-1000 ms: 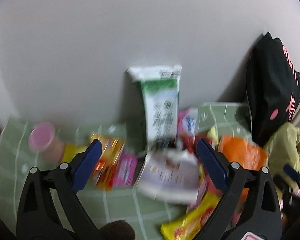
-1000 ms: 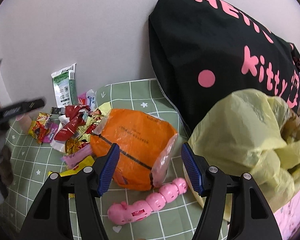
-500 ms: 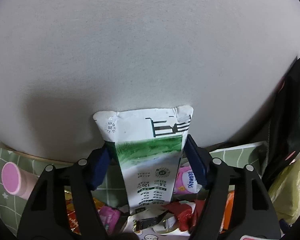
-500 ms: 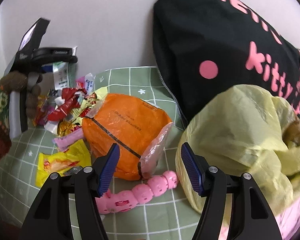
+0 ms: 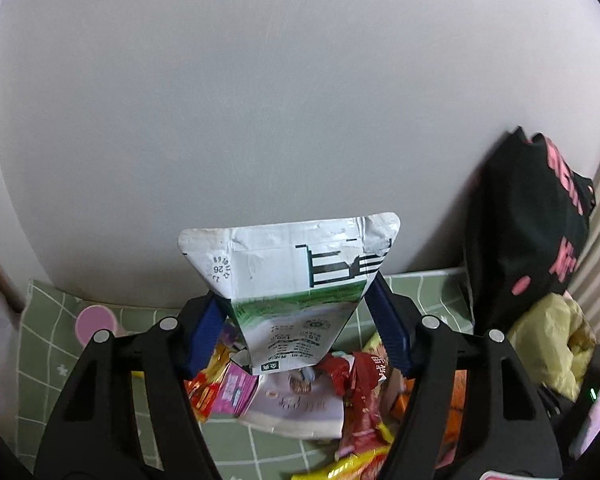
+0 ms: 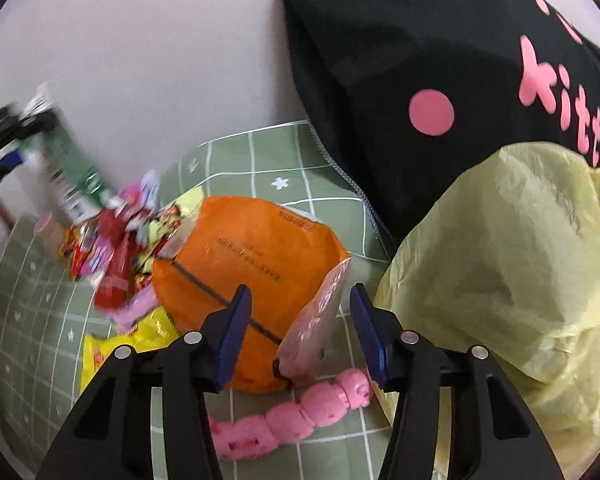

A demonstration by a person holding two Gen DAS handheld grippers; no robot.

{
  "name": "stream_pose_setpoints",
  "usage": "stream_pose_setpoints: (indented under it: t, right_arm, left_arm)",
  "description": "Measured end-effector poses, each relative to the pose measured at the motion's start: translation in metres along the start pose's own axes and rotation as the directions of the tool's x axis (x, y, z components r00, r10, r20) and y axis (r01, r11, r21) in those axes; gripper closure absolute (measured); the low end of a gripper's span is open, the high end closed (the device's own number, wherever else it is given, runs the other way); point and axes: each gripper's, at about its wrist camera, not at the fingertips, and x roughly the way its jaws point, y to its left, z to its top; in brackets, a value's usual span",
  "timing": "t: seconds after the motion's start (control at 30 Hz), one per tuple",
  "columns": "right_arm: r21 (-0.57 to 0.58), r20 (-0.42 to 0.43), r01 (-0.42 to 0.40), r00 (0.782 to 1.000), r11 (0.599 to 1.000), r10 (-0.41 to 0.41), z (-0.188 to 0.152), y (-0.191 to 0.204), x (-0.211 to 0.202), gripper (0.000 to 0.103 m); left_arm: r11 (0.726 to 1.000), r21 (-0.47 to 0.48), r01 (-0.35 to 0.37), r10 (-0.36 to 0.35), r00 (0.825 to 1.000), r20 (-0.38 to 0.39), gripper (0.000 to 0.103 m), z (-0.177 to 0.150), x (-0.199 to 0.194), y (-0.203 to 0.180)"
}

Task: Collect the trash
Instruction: 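Carry the carton over the trash bag with the left tool while the right tool grips the orange bag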

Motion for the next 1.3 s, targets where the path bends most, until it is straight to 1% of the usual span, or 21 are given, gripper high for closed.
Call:
stream_pose_setpoints:
  t: [0.1,0.17,0.27,0.33,0.4,0.5,0.63,0.8,1.0,1.1,1.2,1.3]
  right_arm:
    - [0.018,-0.008,-0.01,1.0,1.0,0.01,0.005,0.002,0.01,0.055]
    - [0.017,-0.013,-0.008,1.0,1.0,0.008,0.007,0.006,0.018,0.055]
    - [0.026,-0.043,-0.021,0.999,0.999,0.022,0.009,0.011,0.031,0.055]
    - [0.032,-0.062,-0.04,0.997,0.999,0.042,0.008,0.014,0.036,0.066]
    - [0.048,-0.086,-0.092,0.992,0.995,0.096,0.007,0.016,0.04,0.083]
    - [0.054,-0.068,-0.15,0.986,0.987,0.153,0.011,0.018,0.031,0.093]
    - [-0.007,0.004,-0.161,0.987,0.987,0.161,0.025,0.025,0.002,0.096]
    - [-0.038,0.078,-0.139,0.987,0.99,0.142,0.039,0.024,-0.03,0.097]
    - [-0.062,0.126,-0.054,0.99,0.997,0.061,0.046,0.013,-0.053,0.097]
    - [-0.071,0.158,-0.02,0.987,0.997,0.031,0.051,0.004,-0.066,0.097]
    - [-0.054,0.188,-0.005,0.982,0.998,0.016,0.059,-0.011,-0.08,0.097]
    - [-0.035,0.237,0.034,0.971,0.999,-0.025,0.069,-0.03,-0.1,0.097]
  left_arm:
    - [1.0,0.017,-0.002,0.002,1.0,-0.017,0.039,-0.002,-0.009,0.005]
    - [1.0,0.016,0.003,-0.003,0.999,-0.036,0.039,-0.008,-0.015,0.013]
    - [1.0,0.011,0.009,-0.008,0.998,-0.06,0.039,-0.021,-0.02,0.024]
    - [0.999,-0.007,0.036,-0.037,0.996,-0.079,0.039,-0.029,-0.019,0.028]
    - [0.998,-0.013,0.054,-0.055,0.995,-0.086,0.039,-0.034,-0.019,0.03]
    - [0.998,-0.016,0.066,-0.067,0.995,-0.079,0.039,-0.037,-0.02,0.03]
    - [0.993,-0.019,0.112,-0.113,0.992,-0.05,0.039,-0.033,-0.024,0.026]
    - [0.989,0.006,0.147,-0.147,0.989,-0.016,0.039,-0.028,-0.028,0.013]
    - [0.981,0.018,0.194,-0.195,0.981,0.026,0.039,-0.02,-0.039,0.005]
    - [0.978,0.024,0.206,-0.206,0.978,0.04,0.039,-0.015,-0.043,0.002]
    - [0.972,0.025,0.236,-0.237,0.97,0.047,0.039,-0.009,-0.047,-0.004]
    - [0.96,0.05,0.275,-0.277,0.959,0.052,0.039,0.002,-0.046,-0.02]
